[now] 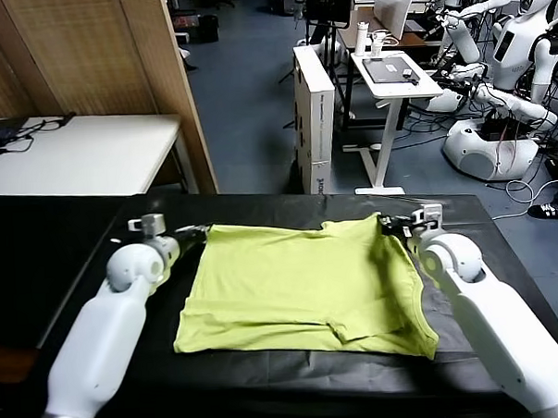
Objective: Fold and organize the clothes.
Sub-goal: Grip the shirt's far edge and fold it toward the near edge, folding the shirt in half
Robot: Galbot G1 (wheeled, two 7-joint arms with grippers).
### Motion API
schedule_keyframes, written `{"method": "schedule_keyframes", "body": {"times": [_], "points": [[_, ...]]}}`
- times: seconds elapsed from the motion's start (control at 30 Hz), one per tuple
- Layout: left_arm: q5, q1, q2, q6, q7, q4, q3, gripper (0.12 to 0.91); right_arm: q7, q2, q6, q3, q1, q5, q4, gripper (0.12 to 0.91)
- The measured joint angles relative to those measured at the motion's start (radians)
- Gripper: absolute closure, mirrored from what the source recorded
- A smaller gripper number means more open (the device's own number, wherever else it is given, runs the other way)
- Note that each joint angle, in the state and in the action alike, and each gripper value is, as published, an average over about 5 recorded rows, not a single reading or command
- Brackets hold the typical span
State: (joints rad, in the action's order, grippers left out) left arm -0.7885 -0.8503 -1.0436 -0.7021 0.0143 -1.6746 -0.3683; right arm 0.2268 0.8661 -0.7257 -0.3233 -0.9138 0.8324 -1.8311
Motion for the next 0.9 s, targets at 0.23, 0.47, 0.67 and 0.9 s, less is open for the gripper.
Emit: {"method": "schedule_keyframes", "body": {"times": [0.23,0.47,0.67,0.9], "points": [[-0.021,-0.191,0.061,-0.017,0.005,-0.214,-0.104,0.884,0.032,-0.07,-0.011,-0.086,-0.162,0.036,-0.153,0.885],[-0.022,-0.342,0.078,-0.034,0.022,-0.36,-0.179,0.884,0.044,-0.131,-0.011,-0.185,-0.334,0.042,-0.277,0.885],[-0.01,-0.447,0.081,-0.035,0.027,-0.424,-0.213,0.884,0.041,-0.14,-0.011,-0.209,-0.449,0.033,-0.315,0.885],[0.01,-0.54,0.078,-0.035,0.022,-0.449,-0.241,0.884,0.039,-0.116,-0.011,-0.195,-0.534,0.007,-0.313,0.885]]}}
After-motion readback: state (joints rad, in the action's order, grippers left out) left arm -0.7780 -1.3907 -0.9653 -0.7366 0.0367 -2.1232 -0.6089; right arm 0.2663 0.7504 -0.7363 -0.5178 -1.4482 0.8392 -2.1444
